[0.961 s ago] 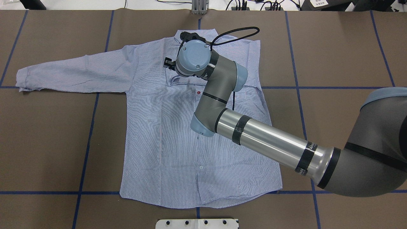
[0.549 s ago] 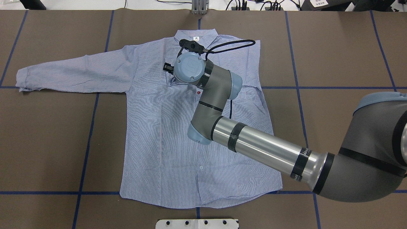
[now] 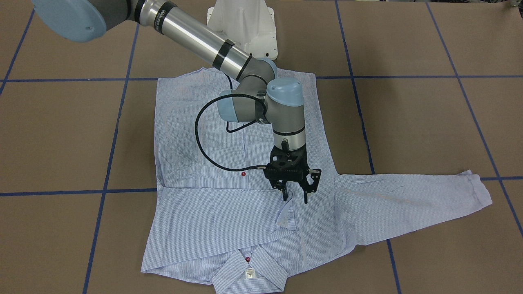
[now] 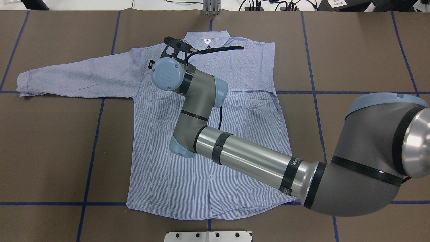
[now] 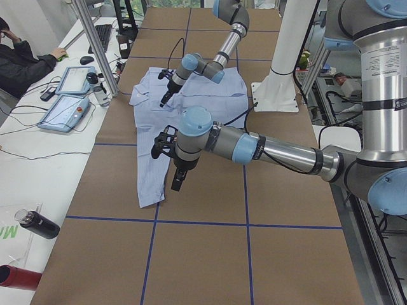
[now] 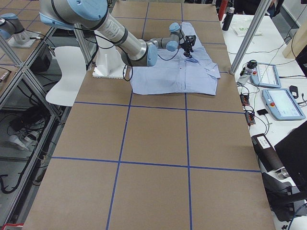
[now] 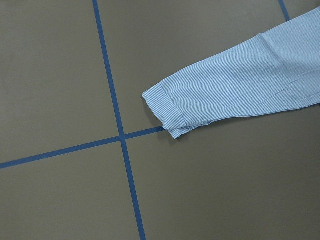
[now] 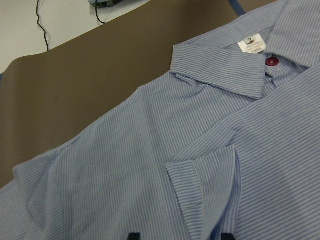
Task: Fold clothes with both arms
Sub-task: 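Lay the sleeve across the chest below the collar with the right gripper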
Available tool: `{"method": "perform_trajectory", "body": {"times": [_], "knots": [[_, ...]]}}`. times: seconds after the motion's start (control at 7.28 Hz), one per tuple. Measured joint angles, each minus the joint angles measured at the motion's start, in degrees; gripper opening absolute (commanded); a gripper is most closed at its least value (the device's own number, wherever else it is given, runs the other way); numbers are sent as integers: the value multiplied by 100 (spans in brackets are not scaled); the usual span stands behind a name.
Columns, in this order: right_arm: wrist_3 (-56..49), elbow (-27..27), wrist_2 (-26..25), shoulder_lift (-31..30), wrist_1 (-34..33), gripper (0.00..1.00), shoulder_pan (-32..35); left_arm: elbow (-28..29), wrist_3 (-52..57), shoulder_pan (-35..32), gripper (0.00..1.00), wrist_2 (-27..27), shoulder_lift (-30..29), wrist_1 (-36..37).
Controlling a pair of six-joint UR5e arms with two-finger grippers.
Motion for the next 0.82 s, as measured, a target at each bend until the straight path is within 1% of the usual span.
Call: {"method": "perform_trajectory", "body": {"times": [0.27,0.55,0.69,0.82], "knots": [[-1,-344,-157,461,1,60,-110,-32,0,-7,100,0,16,7],[-1,-452,-194,765,-1,60,-272,-45,0,-10,100,0,19,9],[-7,-462,-179,825,-3,63,-308,-48,-2,-10,100,0,19,10],[-18,-464,-112,802,1,69,-284,-48,-7,-9,100,0,18,10]]}}
